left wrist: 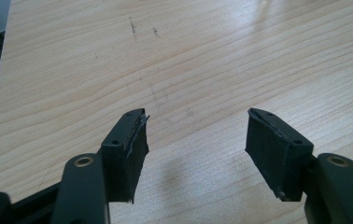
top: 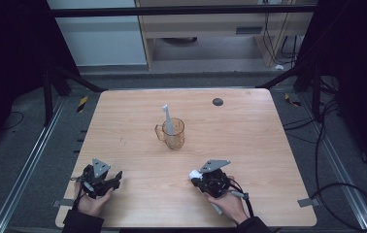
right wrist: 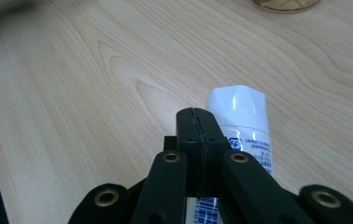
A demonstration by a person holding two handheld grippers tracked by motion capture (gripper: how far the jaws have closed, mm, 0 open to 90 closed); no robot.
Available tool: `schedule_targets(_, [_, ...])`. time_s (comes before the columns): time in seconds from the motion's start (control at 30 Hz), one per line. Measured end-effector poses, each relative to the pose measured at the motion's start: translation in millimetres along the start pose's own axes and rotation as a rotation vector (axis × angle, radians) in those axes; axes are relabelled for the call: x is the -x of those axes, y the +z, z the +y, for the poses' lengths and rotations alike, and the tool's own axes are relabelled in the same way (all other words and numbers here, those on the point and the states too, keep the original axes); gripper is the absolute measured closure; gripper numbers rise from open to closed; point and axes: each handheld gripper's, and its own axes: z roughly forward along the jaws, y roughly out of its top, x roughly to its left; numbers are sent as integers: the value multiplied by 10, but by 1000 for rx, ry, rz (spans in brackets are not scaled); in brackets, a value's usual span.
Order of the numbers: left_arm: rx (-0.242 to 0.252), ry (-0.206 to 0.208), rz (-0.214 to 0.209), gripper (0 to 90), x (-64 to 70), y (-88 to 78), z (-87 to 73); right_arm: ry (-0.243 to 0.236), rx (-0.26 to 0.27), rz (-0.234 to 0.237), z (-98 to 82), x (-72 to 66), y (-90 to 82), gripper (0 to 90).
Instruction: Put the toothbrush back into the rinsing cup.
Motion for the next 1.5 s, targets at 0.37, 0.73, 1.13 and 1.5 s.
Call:
schedule_targets(0.37, [-1,3,-2,375,5,7,1,18,20,-13,33,83,9,900])
schedule_targets(0.73, [-4,3,-3,374,6,12,-1,37,29,-76,35,221,-9,900])
schedule_targets(1.13, [-3,2,-2,373,4,13,-1,65,19,-150,-16,405,-48,900])
schedule_targets(1.5, [-3,0,-3,369,0,11,-3,85,8,-177,-77,510,-152,900])
